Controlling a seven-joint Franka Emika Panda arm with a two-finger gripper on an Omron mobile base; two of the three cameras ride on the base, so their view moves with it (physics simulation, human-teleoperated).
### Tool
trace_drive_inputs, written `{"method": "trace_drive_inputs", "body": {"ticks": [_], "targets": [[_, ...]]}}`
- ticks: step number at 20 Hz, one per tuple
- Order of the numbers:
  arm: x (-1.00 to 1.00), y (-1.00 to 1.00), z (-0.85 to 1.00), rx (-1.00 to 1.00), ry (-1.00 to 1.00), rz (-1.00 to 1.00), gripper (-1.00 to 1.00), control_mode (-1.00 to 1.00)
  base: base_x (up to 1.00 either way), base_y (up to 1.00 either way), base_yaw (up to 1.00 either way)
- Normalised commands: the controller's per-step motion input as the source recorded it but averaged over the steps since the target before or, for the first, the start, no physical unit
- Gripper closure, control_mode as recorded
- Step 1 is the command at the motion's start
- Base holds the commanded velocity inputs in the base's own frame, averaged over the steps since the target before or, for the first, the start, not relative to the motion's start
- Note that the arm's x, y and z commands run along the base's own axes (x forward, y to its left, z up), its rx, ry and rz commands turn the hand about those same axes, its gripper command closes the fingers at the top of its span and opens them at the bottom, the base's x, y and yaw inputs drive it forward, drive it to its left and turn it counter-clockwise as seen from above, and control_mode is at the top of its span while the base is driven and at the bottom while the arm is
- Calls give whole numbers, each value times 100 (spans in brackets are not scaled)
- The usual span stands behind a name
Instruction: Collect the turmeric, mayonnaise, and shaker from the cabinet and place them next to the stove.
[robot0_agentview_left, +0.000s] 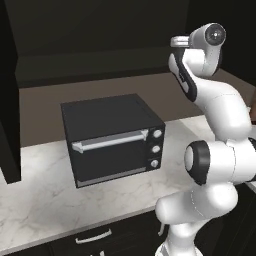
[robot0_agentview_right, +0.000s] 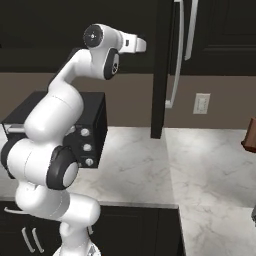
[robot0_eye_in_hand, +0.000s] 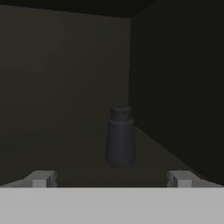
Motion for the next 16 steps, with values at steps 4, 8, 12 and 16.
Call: {"method": "trace_drive_inputs", "body": {"ticks": [4, 8, 12, 16], "targets": [[22, -8, -3, 7, 0, 0, -100, -100, 0, 0, 0], [21, -13, -1, 9, 0, 0, -100, -100, 0, 0, 0], [22, -22, 0, 10, 0, 0, -100, -100, 0, 0, 0], [22, -20, 0, 9, 0, 0, -100, -100, 0, 0, 0]]}}
